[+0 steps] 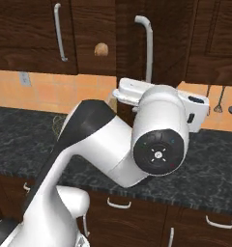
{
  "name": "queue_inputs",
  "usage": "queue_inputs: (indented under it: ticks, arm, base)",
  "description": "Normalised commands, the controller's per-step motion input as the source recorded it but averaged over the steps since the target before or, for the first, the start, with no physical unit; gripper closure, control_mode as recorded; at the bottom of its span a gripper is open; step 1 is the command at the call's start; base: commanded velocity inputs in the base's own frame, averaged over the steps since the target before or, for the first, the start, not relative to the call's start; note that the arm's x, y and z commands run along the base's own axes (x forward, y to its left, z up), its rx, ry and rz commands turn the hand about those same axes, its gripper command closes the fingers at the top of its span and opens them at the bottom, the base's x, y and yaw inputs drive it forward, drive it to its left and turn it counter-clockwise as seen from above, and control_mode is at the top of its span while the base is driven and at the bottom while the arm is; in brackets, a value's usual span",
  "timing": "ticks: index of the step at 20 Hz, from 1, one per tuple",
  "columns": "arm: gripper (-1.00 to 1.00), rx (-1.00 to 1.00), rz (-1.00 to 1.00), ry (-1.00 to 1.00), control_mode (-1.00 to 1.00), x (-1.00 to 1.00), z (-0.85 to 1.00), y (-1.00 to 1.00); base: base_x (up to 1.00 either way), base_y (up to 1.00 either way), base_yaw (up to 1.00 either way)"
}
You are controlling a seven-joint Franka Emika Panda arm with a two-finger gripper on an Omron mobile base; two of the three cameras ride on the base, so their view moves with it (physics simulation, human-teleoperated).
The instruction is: Open the cabinet, pick up the bread from the cabinet and place it in the basket. Then move the basket to the dining counter.
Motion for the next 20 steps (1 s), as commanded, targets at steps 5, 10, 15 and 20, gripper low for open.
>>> queue_inputs:
  ticks: [5, 10, 15, 20]
  arm:
    - [1.0, 0.06, -0.17, -0.14, -1.0, -0.45, -0.03, -0.95]
    - [1.0, 0.3, -0.14, -0.33, -1.0, -1.0, 0.07, 0.02]
    - [1.0, 0.43, -0.09, -0.34, -1.0, -1.0, -0.41, 0.77]
    - [1.0, 0.17, -0.08, -0.46, -1.0, -0.81, -0.96, 1.0]
  base:
    - [0.0, 0.0, 0.0]
    - [0.0, 0.0, 0.0]
    - [0.0, 0.0, 0.0]
    - [0.0, 0.0, 0.0]
